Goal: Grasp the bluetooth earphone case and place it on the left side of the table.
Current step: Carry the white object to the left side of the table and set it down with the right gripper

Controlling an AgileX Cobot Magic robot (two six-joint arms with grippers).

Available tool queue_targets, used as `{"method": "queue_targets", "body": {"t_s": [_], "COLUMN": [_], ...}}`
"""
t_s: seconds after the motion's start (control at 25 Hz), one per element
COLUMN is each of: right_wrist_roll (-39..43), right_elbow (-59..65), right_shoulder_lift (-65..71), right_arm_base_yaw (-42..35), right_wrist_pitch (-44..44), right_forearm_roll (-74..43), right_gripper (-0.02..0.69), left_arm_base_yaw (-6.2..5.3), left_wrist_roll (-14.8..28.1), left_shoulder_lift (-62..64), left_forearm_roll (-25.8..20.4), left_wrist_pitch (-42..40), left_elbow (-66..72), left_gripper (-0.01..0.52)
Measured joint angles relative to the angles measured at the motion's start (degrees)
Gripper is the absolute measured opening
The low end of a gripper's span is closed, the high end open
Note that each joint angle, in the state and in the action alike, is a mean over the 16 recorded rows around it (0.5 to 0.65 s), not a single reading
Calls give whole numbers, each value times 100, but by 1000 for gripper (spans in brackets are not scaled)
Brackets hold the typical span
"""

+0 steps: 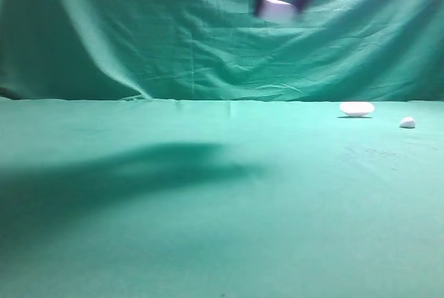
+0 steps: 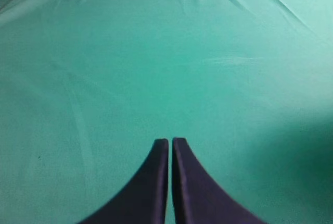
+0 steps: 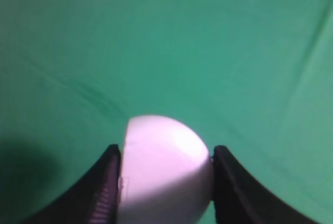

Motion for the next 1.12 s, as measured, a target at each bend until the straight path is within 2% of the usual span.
{"method": "queue_targets", "body": {"t_s": [0.32, 0.72, 1.12], "right_wrist_roll": [-99, -164, -242], "right_elbow": [-794, -851, -859], "right_shoulder_lift": [1145, 1745, 1779], "right_arm_base_yaw": [766, 970, 970], "right_wrist_pitch": [-673, -1463, -1490], "right_forearm_roll": [89, 312, 344], "right_gripper": [319, 329, 515], "left_arm_base_yaw": [0, 0, 0], "left_wrist_roll": [0, 0, 0], "left_shoulder_lift": [0, 0, 0], "left_forearm_roll": [0, 0, 0], "left_wrist_pitch": [0, 0, 0], "left_elbow": [0, 0, 0], "left_gripper": [0, 0, 0]}}
